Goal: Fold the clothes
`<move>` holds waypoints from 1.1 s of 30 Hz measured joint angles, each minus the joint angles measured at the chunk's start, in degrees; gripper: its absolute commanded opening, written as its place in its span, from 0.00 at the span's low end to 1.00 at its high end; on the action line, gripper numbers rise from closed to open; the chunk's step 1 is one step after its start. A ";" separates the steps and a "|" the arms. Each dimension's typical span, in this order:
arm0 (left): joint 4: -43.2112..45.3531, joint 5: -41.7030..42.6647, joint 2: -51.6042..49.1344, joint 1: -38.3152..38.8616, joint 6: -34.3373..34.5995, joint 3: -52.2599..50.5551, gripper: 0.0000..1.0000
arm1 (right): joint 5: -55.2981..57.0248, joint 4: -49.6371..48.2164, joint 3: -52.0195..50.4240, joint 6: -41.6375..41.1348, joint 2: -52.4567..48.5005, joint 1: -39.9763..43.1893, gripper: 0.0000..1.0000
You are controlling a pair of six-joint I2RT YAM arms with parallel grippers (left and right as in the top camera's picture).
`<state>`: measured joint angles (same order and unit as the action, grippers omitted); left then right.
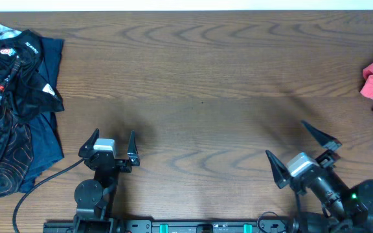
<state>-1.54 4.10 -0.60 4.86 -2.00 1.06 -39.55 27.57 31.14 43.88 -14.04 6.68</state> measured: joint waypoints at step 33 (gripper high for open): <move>0.00 0.00 0.00 0.00 0.00 0.00 0.95 | 19.28 -11.52 -17.77 -24.11 3.30 0.00 0.99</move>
<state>-1.54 4.10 -0.60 4.86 -2.00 1.06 -20.27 16.05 13.37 19.77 -10.74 6.68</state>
